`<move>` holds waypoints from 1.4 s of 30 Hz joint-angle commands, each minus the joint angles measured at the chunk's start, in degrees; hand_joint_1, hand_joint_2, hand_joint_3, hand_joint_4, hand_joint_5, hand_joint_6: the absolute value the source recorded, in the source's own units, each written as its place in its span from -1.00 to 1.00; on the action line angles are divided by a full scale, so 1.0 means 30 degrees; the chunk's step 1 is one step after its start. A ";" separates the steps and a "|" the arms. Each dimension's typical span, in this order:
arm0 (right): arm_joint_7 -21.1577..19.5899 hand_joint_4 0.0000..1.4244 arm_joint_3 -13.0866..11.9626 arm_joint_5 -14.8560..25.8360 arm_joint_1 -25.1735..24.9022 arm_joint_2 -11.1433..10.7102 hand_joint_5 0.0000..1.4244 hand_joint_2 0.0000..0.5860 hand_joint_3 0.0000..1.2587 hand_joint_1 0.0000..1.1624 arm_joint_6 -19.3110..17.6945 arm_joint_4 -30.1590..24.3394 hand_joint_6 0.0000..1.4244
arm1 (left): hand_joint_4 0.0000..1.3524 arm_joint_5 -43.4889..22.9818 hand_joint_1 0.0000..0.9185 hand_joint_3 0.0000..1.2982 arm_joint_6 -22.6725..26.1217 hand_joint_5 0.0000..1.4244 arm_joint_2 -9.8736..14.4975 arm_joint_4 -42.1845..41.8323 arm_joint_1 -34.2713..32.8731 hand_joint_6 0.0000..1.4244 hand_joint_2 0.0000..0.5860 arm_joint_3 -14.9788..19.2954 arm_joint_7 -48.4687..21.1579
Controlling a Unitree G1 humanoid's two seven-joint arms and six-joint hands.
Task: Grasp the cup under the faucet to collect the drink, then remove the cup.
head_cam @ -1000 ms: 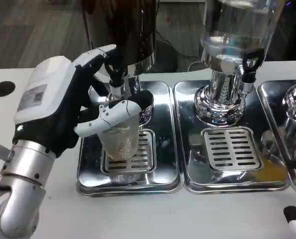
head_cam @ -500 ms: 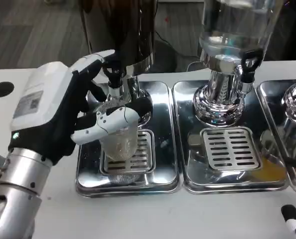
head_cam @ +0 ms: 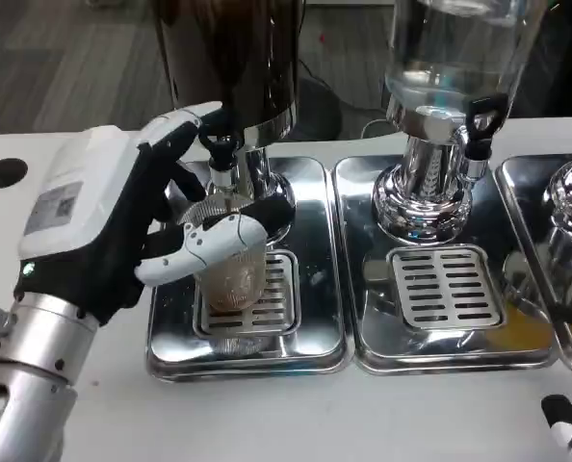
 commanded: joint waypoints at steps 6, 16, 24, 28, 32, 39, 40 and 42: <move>-0.0050 -1.00 -0.0042 0.0076 -0.0106 -0.0183 -1.00 0.25 -0.81 -0.30 -0.0059 0.0156 -1.00 | -0.67 -0.0129 -1.00 -0.55 0.0298 -0.13 0.0256 0.0649 0.0542 0.27 -0.92 -0.0220 -0.0668; -0.0029 -1.00 0.0028 0.0029 -0.0197 -0.0114 -1.00 0.25 -0.81 -0.30 0.0053 0.0001 -1.00 | -0.67 -0.0108 -1.00 -0.55 0.0327 -0.13 0.0393 0.0766 0.0383 0.27 -0.92 -0.0488 -0.0900; -0.0045 -1.00 0.0044 0.0002 -0.0176 -0.0101 -1.00 0.25 -0.81 -0.30 0.0005 0.0000 -1.00 | -0.67 -0.0177 -1.00 -0.55 0.0337 -0.13 0.0428 0.0834 0.0428 0.27 -0.92 -0.0586 -0.0884; -0.0057 -1.00 0.0027 -0.0005 -0.0150 -0.0107 -1.00 0.25 -0.81 -0.30 -0.0031 -0.0013 -1.00 | -0.67 -0.0180 -1.00 -0.55 0.0335 -0.13 0.0409 0.0853 0.0553 0.27 -0.92 -0.0645 -0.0841; -0.0052 -1.00 0.0027 0.0000 -0.0132 -0.0107 -1.00 0.25 -0.81 -0.30 -0.0059 -0.0065 -1.00 | -0.68 -0.0159 -1.00 -0.55 0.0334 -0.14 0.0408 0.0779 0.0615 0.27 -0.92 -0.0657 -0.0834; -0.0041 -1.00 0.0032 0.0025 -0.0101 -0.0097 -1.00 0.25 -0.81 -0.30 -0.0084 -0.0149 -1.00 | -0.68 -0.0138 -1.00 -0.55 0.0327 -0.14 0.0432 0.0681 0.0685 0.28 -0.92 -0.0608 -0.0820; -0.0043 -1.00 0.0038 0.0014 -0.0089 -0.0089 -1.00 0.25 -0.81 -0.30 -0.0084 -0.0167 -1.00 | -0.68 -0.0159 -1.00 -0.55 0.0323 -0.14 0.0432 0.0675 0.0695 0.28 -0.92 -0.0600 -0.0826; -0.0046 -1.00 0.0048 0.0002 -0.0072 -0.0077 -1.00 0.25 -0.81 -0.30 -0.0080 -0.0187 -1.00 | -0.68 -0.0206 -1.00 -0.55 0.0311 -0.14 0.0437 0.0673 0.0705 0.28 -0.92 -0.0588 -0.0850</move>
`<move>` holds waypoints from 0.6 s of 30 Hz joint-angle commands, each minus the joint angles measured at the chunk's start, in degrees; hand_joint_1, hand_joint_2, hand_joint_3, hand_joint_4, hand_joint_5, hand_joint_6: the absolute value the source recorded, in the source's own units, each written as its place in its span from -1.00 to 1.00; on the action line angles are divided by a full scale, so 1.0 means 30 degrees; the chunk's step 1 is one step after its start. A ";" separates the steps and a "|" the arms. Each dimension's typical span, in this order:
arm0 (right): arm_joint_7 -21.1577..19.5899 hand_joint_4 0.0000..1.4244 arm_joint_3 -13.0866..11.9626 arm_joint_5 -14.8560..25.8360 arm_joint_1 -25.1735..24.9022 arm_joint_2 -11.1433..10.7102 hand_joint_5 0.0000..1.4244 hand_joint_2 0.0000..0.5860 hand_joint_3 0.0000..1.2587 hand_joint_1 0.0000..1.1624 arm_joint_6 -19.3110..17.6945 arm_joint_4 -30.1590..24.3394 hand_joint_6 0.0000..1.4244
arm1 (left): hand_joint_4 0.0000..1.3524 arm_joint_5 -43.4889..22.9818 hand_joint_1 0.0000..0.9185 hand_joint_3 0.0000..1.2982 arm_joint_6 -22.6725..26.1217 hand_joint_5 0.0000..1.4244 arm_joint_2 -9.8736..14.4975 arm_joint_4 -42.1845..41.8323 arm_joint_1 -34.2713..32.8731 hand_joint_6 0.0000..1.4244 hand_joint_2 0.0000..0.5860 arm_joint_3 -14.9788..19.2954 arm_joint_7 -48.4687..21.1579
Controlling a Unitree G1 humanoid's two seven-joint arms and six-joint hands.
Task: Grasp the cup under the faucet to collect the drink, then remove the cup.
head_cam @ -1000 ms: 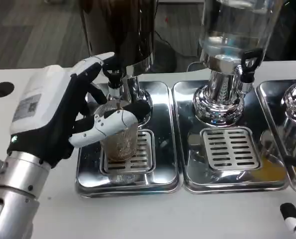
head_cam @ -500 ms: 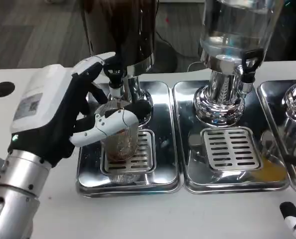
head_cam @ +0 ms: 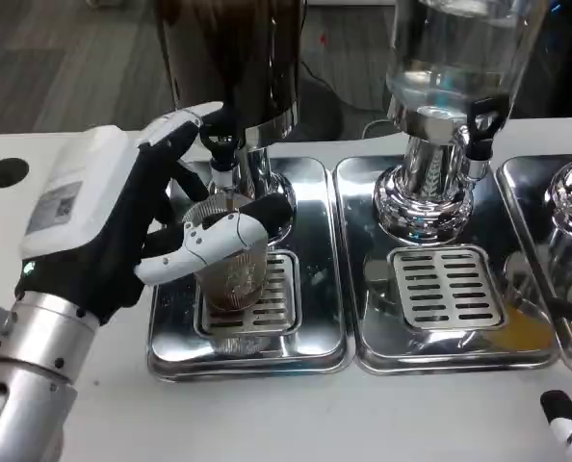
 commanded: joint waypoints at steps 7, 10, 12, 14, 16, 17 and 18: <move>-0.0071 -1.00 0.0042 -0.0047 0.0212 -0.0069 -1.00 0.25 -0.81 -0.30 -0.0121 -0.0183 -1.00 | -0.69 0.0049 -1.00 -0.56 0.0288 -0.14 0.0292 0.0516 0.0796 0.28 -0.92 -0.0304 -0.0855; -0.0064 -1.00 0.0048 -0.0058 0.0212 -0.0084 -1.00 0.25 -0.81 -0.30 -0.0134 -0.0202 -1.00 | -0.69 0.0062 -1.00 -0.56 0.0284 -0.14 0.0317 0.0477 0.0832 0.28 -0.92 -0.0219 -0.0827; -0.0037 -1.00 0.0057 -0.0031 0.0191 -0.0093 -1.00 0.25 -0.81 -0.30 -0.0090 -0.0244 -1.00 | -0.69 0.0018 -1.00 -0.56 0.0284 -0.14 0.0318 0.0440 0.0847 0.28 -0.92 -0.0131 -0.0824; -0.0037 -1.00 0.0059 -0.0038 0.0179 -0.0098 -1.00 0.25 -0.81 -0.30 -0.0076 -0.0256 -1.00 | -0.69 -0.0020 -1.00 -0.57 0.0263 -0.14 0.0291 0.0423 0.0834 0.28 -0.92 -0.0045 -0.0764; -0.0029 -1.00 0.0066 -0.0036 0.0177 -0.0122 -1.00 0.25 -0.81 -0.30 -0.0070 -0.0243 -1.00 | -0.70 -0.0048 -1.00 -0.58 0.0230 -0.14 0.0259 0.0427 0.0806 0.28 -0.92 0.0013 -0.0703; -0.0023 -1.00 0.0067 -0.0028 0.0175 -0.0133 -1.00 0.25 -0.81 -0.30 -0.0066 -0.0230 -1.00 | -0.71 -0.0071 -1.00 -0.58 0.0228 -0.14 0.0231 0.0426 0.0785 0.28 -0.92 0.0037 -0.0673; -0.0019 -1.00 0.0066 -0.0022 0.0174 -0.0140 -1.00 0.25 -0.81 -0.30 -0.0063 -0.0223 -1.00 | -0.71 -0.0072 -1.00 -0.58 0.0232 -0.14 0.0212 0.0418 0.0758 0.28 -0.92 0.0057 -0.0644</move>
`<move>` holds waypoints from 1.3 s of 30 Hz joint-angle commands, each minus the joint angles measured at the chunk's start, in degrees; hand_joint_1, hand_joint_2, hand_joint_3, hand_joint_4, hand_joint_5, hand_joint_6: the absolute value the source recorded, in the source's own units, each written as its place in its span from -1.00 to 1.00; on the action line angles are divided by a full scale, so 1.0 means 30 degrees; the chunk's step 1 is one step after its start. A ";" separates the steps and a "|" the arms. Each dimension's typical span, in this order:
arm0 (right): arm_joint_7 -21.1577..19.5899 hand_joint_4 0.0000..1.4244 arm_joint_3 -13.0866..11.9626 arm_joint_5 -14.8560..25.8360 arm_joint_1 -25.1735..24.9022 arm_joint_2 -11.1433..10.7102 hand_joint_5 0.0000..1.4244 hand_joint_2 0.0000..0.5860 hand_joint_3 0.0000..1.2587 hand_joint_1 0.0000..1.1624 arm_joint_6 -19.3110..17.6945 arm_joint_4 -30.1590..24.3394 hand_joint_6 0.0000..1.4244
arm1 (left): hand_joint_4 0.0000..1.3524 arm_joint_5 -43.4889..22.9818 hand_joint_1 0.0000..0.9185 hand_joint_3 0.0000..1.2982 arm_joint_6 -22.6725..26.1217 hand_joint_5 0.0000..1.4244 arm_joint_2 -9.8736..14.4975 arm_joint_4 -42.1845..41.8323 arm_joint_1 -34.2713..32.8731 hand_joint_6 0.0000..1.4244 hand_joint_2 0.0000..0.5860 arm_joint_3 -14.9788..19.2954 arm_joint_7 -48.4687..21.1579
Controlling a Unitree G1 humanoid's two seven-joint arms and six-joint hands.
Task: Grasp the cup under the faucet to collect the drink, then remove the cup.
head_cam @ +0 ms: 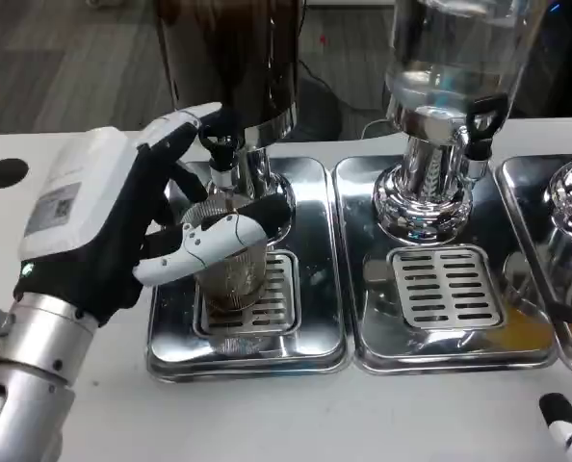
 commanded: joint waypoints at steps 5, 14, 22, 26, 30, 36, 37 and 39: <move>-0.0012 -1.00 -0.0010 0.0047 0.0072 -0.0172 -1.00 0.25 -0.81 -0.30 -0.0126 -0.0066 -1.00 | -0.74 -0.0044 -1.00 -0.61 0.0291 -0.14 0.0097 0.0337 0.0499 0.29 -0.92 -0.0013 -0.0513; -0.0038 -1.00 -0.0024 0.0109 0.0154 -0.0179 -1.00 0.25 -0.81 -0.30 -0.0268 0.0182 -1.00 | -0.87 -0.0277 -1.00 -0.72 0.0279 -0.21 -0.0147 0.0377 0.0303 0.33 -0.92 0.0190 -0.0291; -0.0033 -1.00 0.0073 0.0011 0.0122 -0.0147 -1.00 0.25 -0.81 -0.30 -0.0228 0.0071 -1.00 | -1.00 -0.1036 -1.00 -0.84 -0.0915 -0.32 -0.0731 0.0263 0.1124 0.33 -0.95 0.1399 0.1000; -0.0043 -1.00 0.0185 -0.0020 0.0114 -0.0112 -1.00 0.25 -0.80 -0.30 -0.0183 0.0030 -1.00 | -1.00 -0.1228 -1.00 -0.83 -0.1618 -0.52 -0.0861 0.0007 0.1815 0.15 -0.95 0.2146 0.1574; 0.0030 -1.00 0.0322 0.0302 0.0128 -0.0066 -1.00 0.23 -0.78 -0.29 -0.0213 -0.0081 -1.00 | -0.98 -0.1059 -1.00 -0.80 -0.2109 -0.77 -0.0875 -0.0257 0.2654 -0.26 -0.98 0.3044 0.2027; 0.0372 -0.92 0.0782 0.1509 0.0236 0.0221 -0.87 0.02 -0.73 -0.21 0.0262 -0.0604 -1.00 | -0.97 -0.0094 -1.00 -0.80 -0.2190 -0.87 0.0328 0.0397 0.4697 -0.49 -1.00 0.4805 0.1702; 0.0459 -0.92 0.0877 0.1701 0.0240 0.0272 -0.86 -0.04 -0.73 -0.18 0.0410 -0.0712 -1.00 | -0.97 0.0035 -1.00 -0.80 -0.2247 -0.87 0.0478 0.0533 0.4919 -0.50 -1.00 0.4907 0.1725; 0.0707 -0.94 0.1105 0.2123 0.0129 0.0287 -0.89 -0.17 -0.74 -0.15 0.0867 -0.0929 -1.00 | -0.98 0.0537 -1.00 -0.80 -0.2374 -0.91 0.0907 0.0953 0.5546 -0.56 -0.99 0.5068 0.1710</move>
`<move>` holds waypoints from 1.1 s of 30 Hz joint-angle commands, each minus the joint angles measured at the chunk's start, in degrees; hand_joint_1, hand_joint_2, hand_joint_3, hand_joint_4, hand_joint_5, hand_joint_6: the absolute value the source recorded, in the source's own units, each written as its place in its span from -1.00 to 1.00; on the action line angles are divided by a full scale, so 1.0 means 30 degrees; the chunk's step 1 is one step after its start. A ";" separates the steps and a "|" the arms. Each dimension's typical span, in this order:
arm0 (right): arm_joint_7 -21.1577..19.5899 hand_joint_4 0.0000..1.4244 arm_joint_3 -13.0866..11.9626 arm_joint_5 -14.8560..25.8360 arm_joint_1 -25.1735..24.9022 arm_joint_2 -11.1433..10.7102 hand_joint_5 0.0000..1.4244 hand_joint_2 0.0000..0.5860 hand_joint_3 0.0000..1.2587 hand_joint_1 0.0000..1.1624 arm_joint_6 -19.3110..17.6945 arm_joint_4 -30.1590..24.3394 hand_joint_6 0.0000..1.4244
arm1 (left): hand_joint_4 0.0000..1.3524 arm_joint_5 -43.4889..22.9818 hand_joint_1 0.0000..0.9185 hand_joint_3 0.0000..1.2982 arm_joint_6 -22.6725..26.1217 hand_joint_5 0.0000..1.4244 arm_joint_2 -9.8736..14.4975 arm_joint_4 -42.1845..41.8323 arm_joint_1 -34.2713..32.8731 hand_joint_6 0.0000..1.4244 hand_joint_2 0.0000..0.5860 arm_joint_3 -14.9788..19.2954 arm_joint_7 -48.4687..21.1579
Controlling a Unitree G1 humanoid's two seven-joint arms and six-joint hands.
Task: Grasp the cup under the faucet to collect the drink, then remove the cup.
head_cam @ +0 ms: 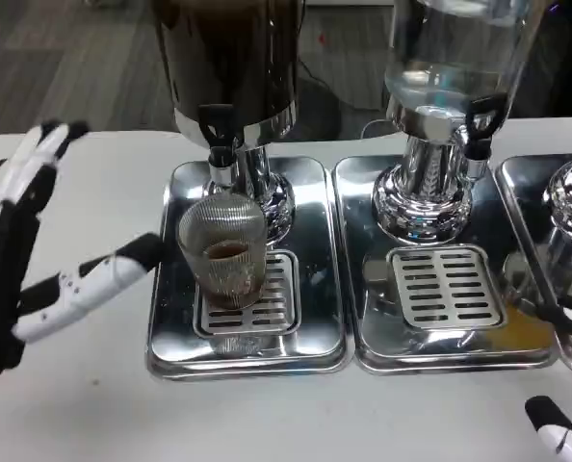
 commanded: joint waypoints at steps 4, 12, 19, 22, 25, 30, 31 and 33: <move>0.1483 -0.98 0.0789 0.1944 -0.0928 -0.0285 -0.95 -0.24 -0.76 -0.11 0.1568 -0.0114 -1.00 | -0.99 0.1293 -1.00 -0.80 -0.0884 -0.93 0.1027 0.1059 0.1978 -0.58 -0.98 0.0343 0.0223; 0.3368 -0.90 0.1229 0.2702 -0.3560 -0.1184 -0.84 -0.35 -0.74 -0.09 0.2811 0.0512 -1.00 | -0.97 0.1577 -1.00 -0.78 -0.2492 -0.93 0.0589 0.0944 0.3871 -0.58 -0.96 -0.0107 0.1093; 0.3880 -0.77 0.2155 0.2199 -0.5483 -0.1096 -0.74 -0.48 -0.75 0.02 0.4388 -0.0398 -0.93 | -0.97 0.1990 -1.00 -0.78 -0.3608 -0.93 -0.0102 0.0466 0.5672 -0.58 -0.95 -0.0258 0.1641; 0.3915 -0.74 0.2676 0.1883 -0.5976 -0.0958 -0.71 -0.52 -0.75 0.06 0.5067 -0.0931 -0.88 | -0.96 0.2186 -1.00 -0.78 -0.3851 -0.93 -0.0269 0.0453 0.6210 -0.58 -0.94 -0.0293 0.1736; 0.3928 -0.72 0.3290 0.1525 -0.6324 -0.0808 -0.69 -0.52 -0.75 0.06 0.5689 -0.1491 -0.87 | -0.96 0.2268 -1.00 -0.78 -0.4058 -0.93 -0.0460 0.0465 0.6732 -0.58 -0.94 -0.0361 0.1942; 0.3940 -0.72 0.4389 0.0717 -0.7007 -0.0551 -0.68 -0.52 -0.76 0.06 0.6845 -0.2257 -0.87 | -0.96 0.2547 -1.00 -0.78 -0.4396 -0.93 -0.0681 0.0459 0.7395 -0.58 -0.93 -0.0480 0.2254; 0.3944 -0.73 0.4708 0.0418 -0.7243 -0.0474 -0.69 -0.51 -0.76 0.07 0.7203 -0.2440 -0.87 | -0.96 0.2578 -1.00 -0.78 -0.4523 -0.93 -0.0764 0.0474 0.7562 -0.58 -0.93 -0.0484 0.2340; 0.4006 -0.75 0.5334 -0.0136 -0.7793 -0.0283 -0.69 -0.51 -0.78 0.08 0.7942 -0.2709 -0.87 | -0.96 0.2615 -1.00 -0.78 -0.4729 -0.93 -0.0854 0.0504 0.7832 -0.58 -0.93 -0.0484 0.2472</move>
